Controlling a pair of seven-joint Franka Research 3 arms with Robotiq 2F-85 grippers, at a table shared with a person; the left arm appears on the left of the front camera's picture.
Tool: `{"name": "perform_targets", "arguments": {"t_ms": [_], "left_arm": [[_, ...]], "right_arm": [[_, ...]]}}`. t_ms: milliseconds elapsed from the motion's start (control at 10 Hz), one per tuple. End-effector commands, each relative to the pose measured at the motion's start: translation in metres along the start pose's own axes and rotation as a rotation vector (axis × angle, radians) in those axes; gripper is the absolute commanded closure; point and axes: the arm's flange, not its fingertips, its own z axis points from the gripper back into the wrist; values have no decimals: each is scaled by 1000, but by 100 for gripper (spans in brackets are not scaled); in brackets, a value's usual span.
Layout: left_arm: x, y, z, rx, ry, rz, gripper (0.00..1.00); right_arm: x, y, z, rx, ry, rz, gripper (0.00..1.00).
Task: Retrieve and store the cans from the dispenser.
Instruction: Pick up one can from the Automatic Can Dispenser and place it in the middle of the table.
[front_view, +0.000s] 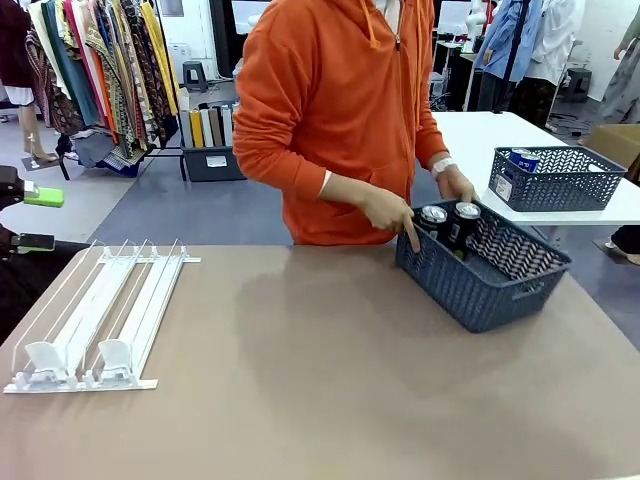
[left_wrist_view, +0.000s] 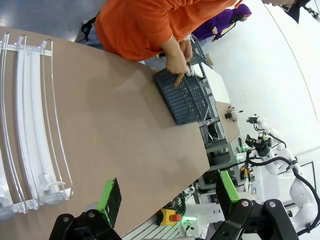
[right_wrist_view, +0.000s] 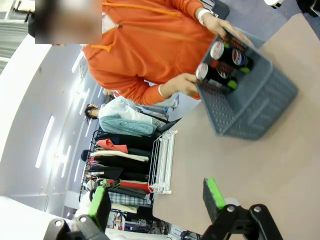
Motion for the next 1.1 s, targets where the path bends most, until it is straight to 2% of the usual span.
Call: {"name": "perform_targets", "arguments": {"t_ms": [0,1000], "left_arm": [[1,-1,-2,-15,-10,-4,0],[1,-1,-2,-15,-10,-4,0]], "right_arm": [[4,2,-2,24,-16,26,0],[4,2,-2,24,-16,26,0]]}}
